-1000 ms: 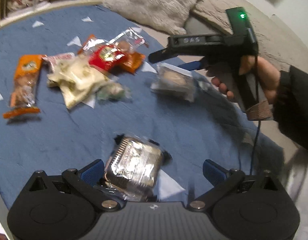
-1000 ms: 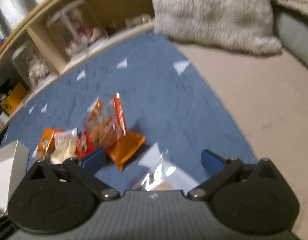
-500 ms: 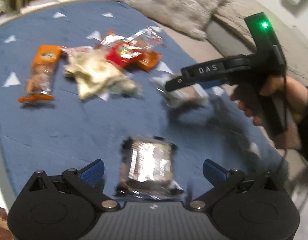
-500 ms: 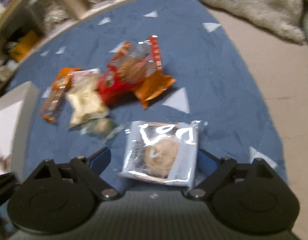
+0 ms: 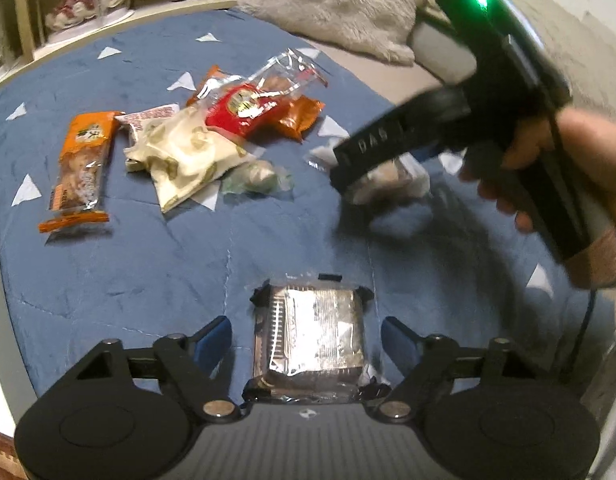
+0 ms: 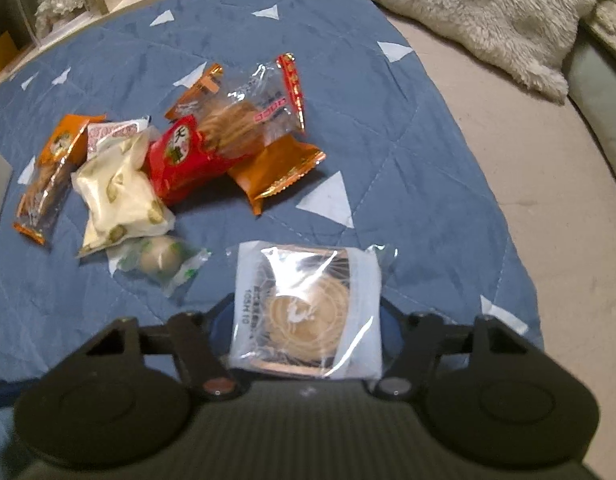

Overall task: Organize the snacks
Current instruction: 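Grasp the clear square cookie pack with left tool while right tool grasps the white cookie packet, then carry both cookie packs over the white tray with both tools, then open both tools to release the cookie packs into the tray, then move both open tools from the tray to the snack pile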

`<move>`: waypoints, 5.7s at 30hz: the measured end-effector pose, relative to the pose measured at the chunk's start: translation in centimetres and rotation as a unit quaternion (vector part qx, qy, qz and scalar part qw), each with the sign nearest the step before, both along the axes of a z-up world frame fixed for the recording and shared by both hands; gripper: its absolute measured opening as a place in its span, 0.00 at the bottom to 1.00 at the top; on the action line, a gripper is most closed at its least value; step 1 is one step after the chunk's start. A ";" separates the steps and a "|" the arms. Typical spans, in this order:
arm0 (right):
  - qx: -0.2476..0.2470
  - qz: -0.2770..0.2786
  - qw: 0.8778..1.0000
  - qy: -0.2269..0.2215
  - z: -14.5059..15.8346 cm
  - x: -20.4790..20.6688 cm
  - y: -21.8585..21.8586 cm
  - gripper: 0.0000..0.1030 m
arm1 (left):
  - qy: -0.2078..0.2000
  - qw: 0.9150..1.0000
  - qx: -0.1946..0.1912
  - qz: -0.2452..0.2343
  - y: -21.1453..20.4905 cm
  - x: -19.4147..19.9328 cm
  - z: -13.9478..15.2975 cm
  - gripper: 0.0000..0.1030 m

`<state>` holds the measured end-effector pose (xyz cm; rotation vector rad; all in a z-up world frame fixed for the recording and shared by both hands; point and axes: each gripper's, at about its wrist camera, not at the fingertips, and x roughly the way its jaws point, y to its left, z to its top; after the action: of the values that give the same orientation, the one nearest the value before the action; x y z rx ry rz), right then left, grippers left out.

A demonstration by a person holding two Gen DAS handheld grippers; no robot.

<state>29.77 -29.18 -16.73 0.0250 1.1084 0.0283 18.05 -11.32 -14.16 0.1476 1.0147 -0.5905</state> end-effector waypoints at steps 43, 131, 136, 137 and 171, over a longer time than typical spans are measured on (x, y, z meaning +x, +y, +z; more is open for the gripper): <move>0.136 -0.017 0.982 -0.127 7.9 -7.0 1.0 0.68 | -0.095 0.972 -0.104 0.188 11.0 -1.2 9.3 0.54; 0.167 0.127 0.976 -0.062 7.5 -4.6 25.2 0.87 | -0.057 0.931 0.039 0.359 28.4 0.0 9.3 0.95; 0.159 0.128 0.976 -0.078 7.8 -5.4 24.0 0.98 | -0.065 0.930 0.039 0.359 27.9 -0.8 9.8 1.00; 0.158 0.127 0.976 -0.082 7.9 -5.5 23.7 1.00 | -0.068 0.931 0.039 0.358 27.6 -1.0 9.9 1.00; 0.068 0.066 0.983 -0.157 9.7 -6.5 9.2 1.00 | -0.141 0.952 -0.010 0.272 15.9 -0.2 10.4 1.00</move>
<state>23.27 -19.99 -7.06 0.0671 0.7894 0.2210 17.89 4.54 -3.77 -0.0663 0.7251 -0.0704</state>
